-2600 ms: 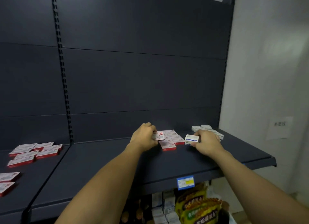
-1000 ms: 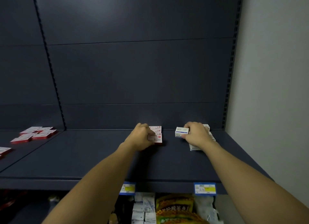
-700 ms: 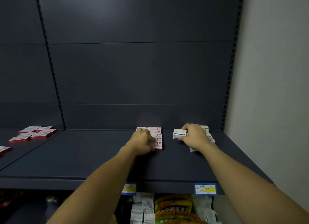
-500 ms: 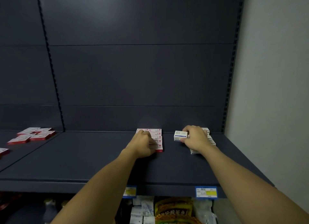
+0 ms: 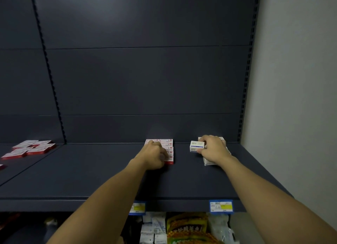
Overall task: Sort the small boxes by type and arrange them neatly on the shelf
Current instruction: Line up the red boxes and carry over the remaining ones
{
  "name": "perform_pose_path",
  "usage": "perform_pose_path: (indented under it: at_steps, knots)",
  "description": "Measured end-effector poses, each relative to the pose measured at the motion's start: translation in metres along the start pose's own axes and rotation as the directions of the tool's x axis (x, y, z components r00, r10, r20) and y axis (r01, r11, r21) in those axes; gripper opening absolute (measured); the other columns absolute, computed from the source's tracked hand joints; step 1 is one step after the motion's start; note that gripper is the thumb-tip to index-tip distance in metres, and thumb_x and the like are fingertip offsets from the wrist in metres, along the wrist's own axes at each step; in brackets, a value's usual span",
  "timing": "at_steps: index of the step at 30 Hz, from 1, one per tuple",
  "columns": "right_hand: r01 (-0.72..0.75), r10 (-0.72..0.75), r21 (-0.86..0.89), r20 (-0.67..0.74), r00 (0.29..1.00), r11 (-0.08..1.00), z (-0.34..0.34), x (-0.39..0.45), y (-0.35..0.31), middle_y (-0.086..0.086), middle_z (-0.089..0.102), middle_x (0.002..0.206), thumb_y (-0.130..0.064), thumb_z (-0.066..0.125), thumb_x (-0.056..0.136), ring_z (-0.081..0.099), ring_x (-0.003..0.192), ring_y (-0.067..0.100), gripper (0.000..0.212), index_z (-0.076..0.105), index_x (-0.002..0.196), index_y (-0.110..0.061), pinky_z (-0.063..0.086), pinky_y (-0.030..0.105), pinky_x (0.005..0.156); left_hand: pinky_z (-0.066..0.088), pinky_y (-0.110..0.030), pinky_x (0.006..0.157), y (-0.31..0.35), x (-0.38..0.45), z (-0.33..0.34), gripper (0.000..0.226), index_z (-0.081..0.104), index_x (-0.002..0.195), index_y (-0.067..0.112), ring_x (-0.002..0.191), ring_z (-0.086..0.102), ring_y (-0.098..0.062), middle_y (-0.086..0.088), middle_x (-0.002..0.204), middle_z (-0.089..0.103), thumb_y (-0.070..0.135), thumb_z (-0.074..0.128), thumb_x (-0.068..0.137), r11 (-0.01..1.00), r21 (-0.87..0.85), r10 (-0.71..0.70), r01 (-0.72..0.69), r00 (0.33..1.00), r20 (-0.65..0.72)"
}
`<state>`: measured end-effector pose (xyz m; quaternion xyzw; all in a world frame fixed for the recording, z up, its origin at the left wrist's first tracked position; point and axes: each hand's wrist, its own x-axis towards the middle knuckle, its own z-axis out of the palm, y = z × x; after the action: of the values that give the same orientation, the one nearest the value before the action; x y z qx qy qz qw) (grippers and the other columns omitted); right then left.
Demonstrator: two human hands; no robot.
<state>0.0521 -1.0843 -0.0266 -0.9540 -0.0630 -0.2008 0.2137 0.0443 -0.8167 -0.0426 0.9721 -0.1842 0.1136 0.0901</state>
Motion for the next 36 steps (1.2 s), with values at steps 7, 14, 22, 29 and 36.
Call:
perform_pose_path:
  at_steps: [7, 14, 22, 29, 36]
  knots:
    - [-0.093, 0.094, -0.066, 0.001, 0.996, 0.993, -0.036, -0.012, 0.04, -0.004, 0.062, 0.121, -0.031, 0.072, 0.081, 0.054, 0.116, 0.02, 0.039, 0.064, 0.119, -0.028, 0.033, 0.04, 0.099, 0.045, -0.037, 0.1, 0.016, 0.015, -0.018, 0.039, 0.069, 0.125, 0.027, 0.123, 0.049, -0.025, 0.0, 0.129, 0.058, 0.034, 0.067, 0.087, 0.998, 0.008, -0.058, 0.058, 0.998, 0.011]
    - [-0.213, 0.213, -0.067, 0.005, 0.977, 0.975, -0.058, -0.033, 0.085, -0.003, 0.066, 0.116, -0.015, 0.066, 0.081, 0.057, 0.112, 0.023, 0.036, 0.065, 0.115, -0.027, 0.036, 0.037, 0.094, 0.049, -0.043, 0.098, 0.034, 0.025, -0.026, 0.036, 0.067, 0.125, 0.026, 0.119, 0.055, -0.025, -0.002, 0.128, 0.057, 0.028, 0.062, 0.089, 0.998, 0.036, -0.056, 0.056, 0.998, 0.01]
    - [-0.183, 0.175, 0.062, 0.116, 0.978, 0.981, -0.043, -0.04, 0.086, 0.001, 0.069, 0.113, -0.018, 0.07, 0.075, 0.063, 0.1, 0.022, 0.034, 0.07, 0.108, -0.028, 0.051, 0.035, 0.093, 0.049, -0.038, 0.098, 0.038, 0.014, -0.017, 0.039, 0.065, 0.129, 0.026, 0.123, 0.053, -0.022, 0.0, 0.134, 0.055, 0.034, 0.061, 0.09, 0.993, 0.014, -0.119, 0.119, 0.993, 0.023]
    - [-0.204, 0.196, 0.034, 0.161, 0.967, 0.978, -0.035, -0.039, 0.082, -0.001, 0.067, 0.12, -0.016, 0.062, 0.077, 0.061, 0.111, 0.023, 0.045, 0.063, 0.121, -0.023, 0.048, 0.036, 0.099, 0.05, -0.043, 0.099, 0.03, 0.001, -0.023, 0.046, 0.061, 0.132, 0.027, 0.124, 0.053, -0.023, 0.0, 0.138, 0.054, 0.037, 0.063, 0.087, 0.978, 0.022, -0.209, 0.209, 0.978, 0.015]
    - [-0.115, 0.121, -0.16, 0.03, 0.992, 0.98, -0.049, -0.03, 0.062, 0.003, 0.061, 0.116, -0.028, 0.059, 0.075, 0.054, 0.113, 0.027, 0.043, 0.06, 0.117, -0.018, 0.038, 0.038, 0.093, 0.052, -0.041, 0.093, 0.034, -0.006, -0.029, 0.045, 0.061, 0.131, 0.028, 0.117, 0.057, -0.021, 0.001, 0.134, 0.057, 0.039, 0.063, 0.087, 0.965, 0.078, -0.252, 0.252, 0.968, -0.012]
